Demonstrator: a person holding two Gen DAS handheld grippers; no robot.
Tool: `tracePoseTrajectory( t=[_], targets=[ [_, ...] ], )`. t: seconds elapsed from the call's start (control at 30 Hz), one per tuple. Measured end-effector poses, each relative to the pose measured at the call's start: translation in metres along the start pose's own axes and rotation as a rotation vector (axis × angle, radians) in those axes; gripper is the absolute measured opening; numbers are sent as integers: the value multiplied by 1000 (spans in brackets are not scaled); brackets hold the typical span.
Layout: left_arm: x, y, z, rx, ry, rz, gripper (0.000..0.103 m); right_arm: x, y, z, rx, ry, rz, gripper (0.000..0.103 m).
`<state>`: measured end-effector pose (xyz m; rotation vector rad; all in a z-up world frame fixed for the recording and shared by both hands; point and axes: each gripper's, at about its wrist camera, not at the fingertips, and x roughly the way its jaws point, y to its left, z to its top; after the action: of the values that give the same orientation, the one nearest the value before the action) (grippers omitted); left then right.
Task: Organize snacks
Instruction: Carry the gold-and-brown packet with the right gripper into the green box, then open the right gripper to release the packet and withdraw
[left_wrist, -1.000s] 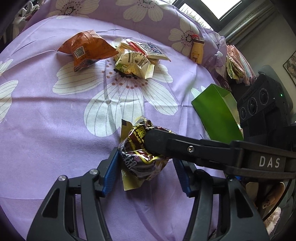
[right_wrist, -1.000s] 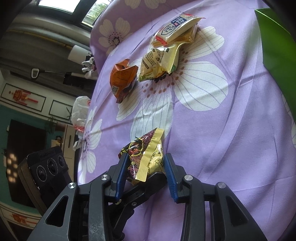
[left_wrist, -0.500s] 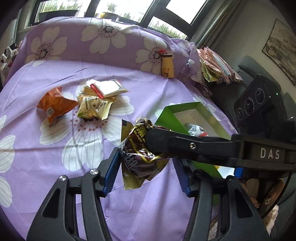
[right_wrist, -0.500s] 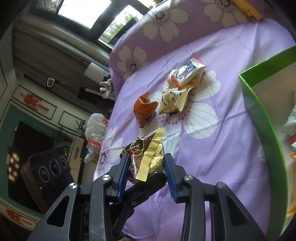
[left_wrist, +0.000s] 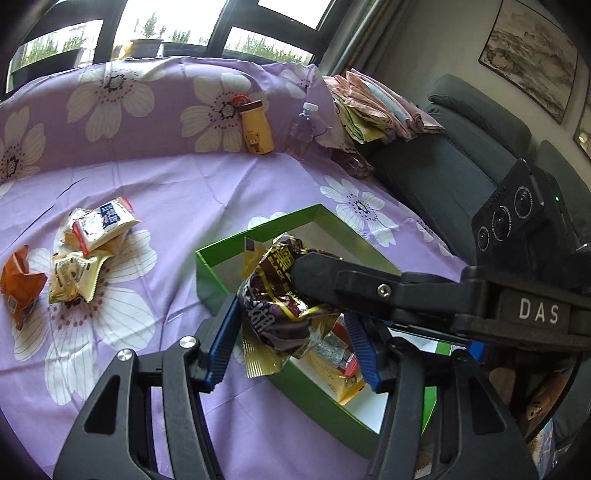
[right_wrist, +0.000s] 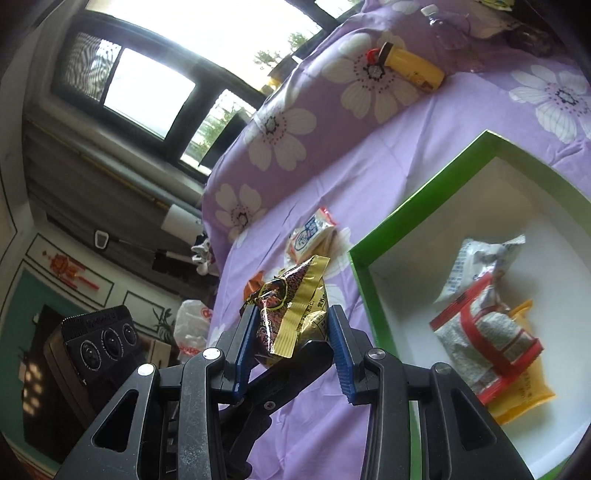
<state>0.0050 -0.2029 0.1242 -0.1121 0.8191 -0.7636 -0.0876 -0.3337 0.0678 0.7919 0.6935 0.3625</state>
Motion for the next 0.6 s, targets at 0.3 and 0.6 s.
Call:
tracePoseTrajectory(
  t=[0.3,0.6],
  targets=[
    [46,-19,3,6,89,-27,57,-17,-45,11,115,-18,-60,40],
    [63,-27,3,-6,121,-40,57,-21,-60,13,144,-22,-107,40]
  ],
)
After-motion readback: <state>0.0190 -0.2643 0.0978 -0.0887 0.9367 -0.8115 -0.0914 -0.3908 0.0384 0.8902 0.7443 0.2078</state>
